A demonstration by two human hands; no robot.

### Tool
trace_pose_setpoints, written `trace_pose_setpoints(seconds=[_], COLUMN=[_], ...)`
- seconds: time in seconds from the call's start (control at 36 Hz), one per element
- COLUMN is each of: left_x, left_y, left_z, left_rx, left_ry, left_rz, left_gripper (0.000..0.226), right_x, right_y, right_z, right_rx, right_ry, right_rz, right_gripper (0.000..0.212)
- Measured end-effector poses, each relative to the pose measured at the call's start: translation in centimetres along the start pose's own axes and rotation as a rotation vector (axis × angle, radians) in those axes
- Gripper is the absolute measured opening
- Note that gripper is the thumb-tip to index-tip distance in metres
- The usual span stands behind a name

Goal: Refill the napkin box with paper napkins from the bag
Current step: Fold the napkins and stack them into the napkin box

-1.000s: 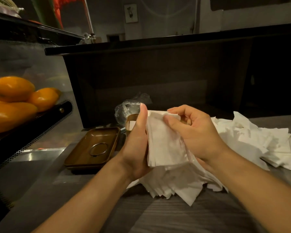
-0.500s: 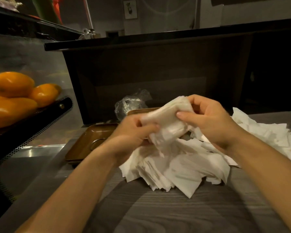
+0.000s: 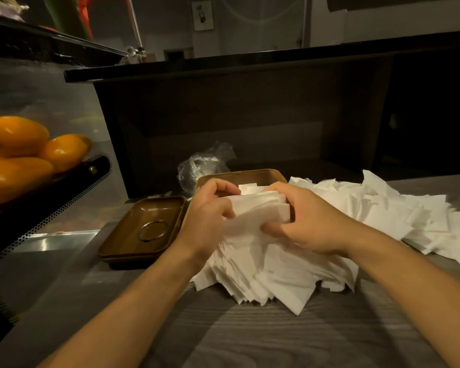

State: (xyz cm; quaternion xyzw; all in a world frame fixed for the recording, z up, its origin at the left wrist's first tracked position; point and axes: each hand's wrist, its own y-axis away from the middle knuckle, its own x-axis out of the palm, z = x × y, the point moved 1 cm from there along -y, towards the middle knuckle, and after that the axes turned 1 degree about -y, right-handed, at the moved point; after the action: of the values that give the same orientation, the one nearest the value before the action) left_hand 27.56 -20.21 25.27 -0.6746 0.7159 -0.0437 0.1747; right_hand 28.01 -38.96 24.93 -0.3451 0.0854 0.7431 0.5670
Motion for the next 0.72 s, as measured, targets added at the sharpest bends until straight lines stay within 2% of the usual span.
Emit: trace_pose_setpoints(seconds=[0.08,0.17,0.22,0.31,0.42,0.5,0.56,0.64,0.72], left_x=[-0.4,-0.6,-0.4,0.0,-0.4,-0.7,-0.5,-0.3,-0.3], left_y=[-0.1,-0.1,0.0,-0.1,-0.2,-0.1,-0.1,-0.5,-0.6], left_z=[-0.4,-0.6,-0.3,0.5,0.4,0.1,0.1,0.1,0.0], left_rx=[0.080,0.191,0.232,0.246,0.211,0.186,0.160,-0.001,-0.127], left_ry=[0.061,0.071,-0.065,-0.341,-0.214,-0.190,-0.194,-0.097,-0.030], left_rz=[0.011,0.040,0.053,0.026,0.080,0.148,0.121,0.122,0.220], left_gripper=[0.031,0.042,0.038,0.012,0.027,0.018,0.013,0.011,0.014], right_x=[-0.2,-0.4,-0.3,0.1,-0.2,-0.4,-0.5,-0.7,-0.9], right_y=[0.0,0.0,0.0,0.0,-0.1,-0.3,-0.5,-0.7,-0.8], right_z=[0.2,0.1,-0.1,-0.4,-0.1,0.0,0.2,0.3,0.1], right_rx=[-0.066,-0.070,-0.059,-0.040,-0.037,0.026,0.073,0.117,0.150], right_ry=[-0.015,-0.056,-0.049,-0.059,-0.080,-0.344,-0.502,-0.574,-0.606], right_rz=[-0.022,-0.072,-0.058,-0.035,-0.098,-0.156,-0.200,-0.278,-0.345], right_gripper=[0.030,0.029,0.031,0.035,0.018,0.013,0.010,0.013,0.016])
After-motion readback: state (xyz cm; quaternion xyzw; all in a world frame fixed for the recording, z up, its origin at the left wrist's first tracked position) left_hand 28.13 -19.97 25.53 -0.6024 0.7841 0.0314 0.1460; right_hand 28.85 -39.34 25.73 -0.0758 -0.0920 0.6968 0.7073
